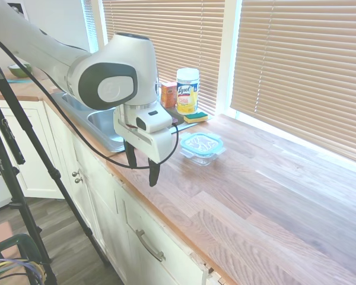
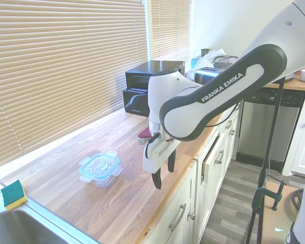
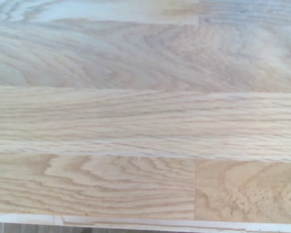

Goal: Uncover the lid of the food container

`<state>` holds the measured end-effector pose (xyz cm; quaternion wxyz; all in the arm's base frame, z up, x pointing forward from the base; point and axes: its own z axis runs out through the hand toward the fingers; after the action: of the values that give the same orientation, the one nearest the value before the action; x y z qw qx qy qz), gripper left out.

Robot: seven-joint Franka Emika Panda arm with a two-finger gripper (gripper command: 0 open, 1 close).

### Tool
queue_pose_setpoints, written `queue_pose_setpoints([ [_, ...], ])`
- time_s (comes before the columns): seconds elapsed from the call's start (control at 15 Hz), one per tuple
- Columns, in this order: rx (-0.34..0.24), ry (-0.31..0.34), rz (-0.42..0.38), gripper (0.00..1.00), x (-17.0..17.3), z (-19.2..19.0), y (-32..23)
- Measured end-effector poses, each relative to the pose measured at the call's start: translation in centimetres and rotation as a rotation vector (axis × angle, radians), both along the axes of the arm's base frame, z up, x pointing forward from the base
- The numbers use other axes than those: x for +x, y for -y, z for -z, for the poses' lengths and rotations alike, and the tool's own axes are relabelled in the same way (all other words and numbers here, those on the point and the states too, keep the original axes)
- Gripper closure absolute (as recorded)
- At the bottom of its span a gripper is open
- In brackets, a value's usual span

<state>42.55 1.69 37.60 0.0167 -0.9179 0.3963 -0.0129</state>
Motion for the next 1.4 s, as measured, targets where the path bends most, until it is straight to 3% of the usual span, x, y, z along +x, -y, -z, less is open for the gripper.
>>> queue_pose_setpoints([
  [0.27,-0.018,0.008,0.0,0.0,0.3,-0.3,0.0],
  [0.47,-0.006,0.039,0.006,0.0,2.5,-1.9,0.9],
  [0.67,0.072,0.063,0.024,0.0,6.6,-2.7,3.3],
  [1.13,0.323,0.06,-0.053,0.0,15.0,-4.1,9.3],
  [1.4,0.393,0.041,-0.112,0.0,18.9,-2.7,10.9],
])
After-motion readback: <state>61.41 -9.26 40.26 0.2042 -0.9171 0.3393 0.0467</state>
